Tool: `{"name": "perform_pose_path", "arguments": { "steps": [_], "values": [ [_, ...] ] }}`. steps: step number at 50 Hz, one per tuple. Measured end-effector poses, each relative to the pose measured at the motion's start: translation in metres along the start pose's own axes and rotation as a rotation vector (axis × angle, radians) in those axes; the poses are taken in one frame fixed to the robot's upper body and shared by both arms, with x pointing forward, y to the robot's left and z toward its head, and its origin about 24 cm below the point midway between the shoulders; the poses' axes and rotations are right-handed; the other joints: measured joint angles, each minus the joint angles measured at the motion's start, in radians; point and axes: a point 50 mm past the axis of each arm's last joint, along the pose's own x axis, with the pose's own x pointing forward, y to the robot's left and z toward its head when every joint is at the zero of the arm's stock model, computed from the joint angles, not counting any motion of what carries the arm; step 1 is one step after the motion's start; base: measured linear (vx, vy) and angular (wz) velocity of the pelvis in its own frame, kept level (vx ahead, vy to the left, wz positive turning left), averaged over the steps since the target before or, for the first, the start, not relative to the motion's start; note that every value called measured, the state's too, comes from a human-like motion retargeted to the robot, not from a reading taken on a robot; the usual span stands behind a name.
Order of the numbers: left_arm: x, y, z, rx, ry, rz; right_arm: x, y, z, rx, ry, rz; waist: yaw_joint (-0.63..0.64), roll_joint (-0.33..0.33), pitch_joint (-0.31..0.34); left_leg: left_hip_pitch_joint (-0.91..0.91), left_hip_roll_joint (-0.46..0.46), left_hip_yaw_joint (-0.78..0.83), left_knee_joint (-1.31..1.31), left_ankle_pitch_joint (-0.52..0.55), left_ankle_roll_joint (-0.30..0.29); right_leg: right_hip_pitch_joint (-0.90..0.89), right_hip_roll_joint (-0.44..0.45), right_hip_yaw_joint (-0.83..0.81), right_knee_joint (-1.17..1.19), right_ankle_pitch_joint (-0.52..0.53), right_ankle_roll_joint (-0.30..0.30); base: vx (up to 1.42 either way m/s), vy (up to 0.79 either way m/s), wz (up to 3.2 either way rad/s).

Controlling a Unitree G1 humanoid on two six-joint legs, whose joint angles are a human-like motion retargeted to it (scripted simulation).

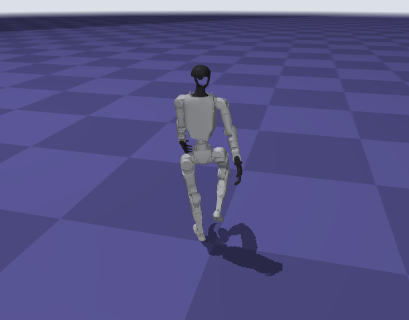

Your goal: In place motions

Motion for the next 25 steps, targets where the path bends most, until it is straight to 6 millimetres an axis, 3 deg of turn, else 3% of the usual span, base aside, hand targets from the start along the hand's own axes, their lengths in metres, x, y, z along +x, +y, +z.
{"name": "perform_pose_path", "arguments": {
  "steps": [3, 5, 9, 13, 17, 21, 25],
  "values": [
    [0.002, 0.001, 0.017, 0.031, -0.06, -0.003, 0.0, -0.001, -0.019, 0.062, 0.054, -0.028, -0.008, -0.003, -0.002, -0.007, 0.004, 0.015, 0.002, 0.005, 0.0, -0.013, -0.011, -0.013, 0.001, -0.005, -0.006, 0.0, 0.0, 0.0],
    [0.001, 0.002, 0.018, 0.044, -0.064, 0.0, -0.001, 0.0, -0.024, 0.085, 0.074, -0.031, 0.0, -0.009, -0.004, -0.003, 0.001, 0.021, -0.001, 0.004, -0.003, 0.022, -0.01, -0.019, -0.053, -0.003, -0.005, -0.01, -0.04, -0.28],
    [-0.003, 0.007, -0.006, 0.037, 0.007, 0.018, 0.0, 0.008, -0.016, 0.072, 0.052, 0.003, 0.028, -0.013, -0.019, 0.015, 0.001, 0.043, -0.02, 0.004, -0.016, 0.174, 0.074, 0.0, -0.309, 0.043, 0.056, 0.0, -0.05, -0.38],
    [-0.013, 0.008, -0.05, 0.002, 0.151, 0.014, 0.002, 0.016, 0.012, 0.009, -0.045, 0.046, 0.054, -0.015, -0.05, 0.023, -0.019, 0.058, -0.043, 0.002, -0.026, 0.356, 0.178, 0.085, -0.669, 0.111, 0.161, 0.02, -0.07, -0.33],
    [-0.033, 0.004, -0.105, -0.06, 0.333, 0.0, 0.001, 0.024, 0.051, -0.084, -0.167, 0.084, 0.105, -0.042, -0.094, 0.035, -0.078, 0.096, -0.075, 0.002, -0.028, 0.501, 0.194, 0.189, -0.964, 0.129, 0.207, 0.11, -0.1, -0.49],
    [-0.055, 0.0, -0.147, -0.119, 0.48, -0.01, -0.006, 0.031, 0.094, -0.183, -0.299, 0.097, 0.13, -0.057, -0.099, 0.046, -0.117, 0.104, -0.079, -0.002, -0.037, 0.607, 0.165, 0.178, -1.152, -0.059, 0.188, 0.0, -0.14, -0.26],
    [-0.076, 0.002, -0.176, -0.102, 0.609, -0.023, -0.015, 0.037, 0.127, -0.249, -0.407, 0.107, 0.18, -0.065, -0.083, 0.061, -0.123, 0.129, -0.061, -0.004, -0.056, 0.653, 0.155, 0.196, -1.252, -0.063, 0.167, 0.0, -0.08, -0.25]
  ]
}}
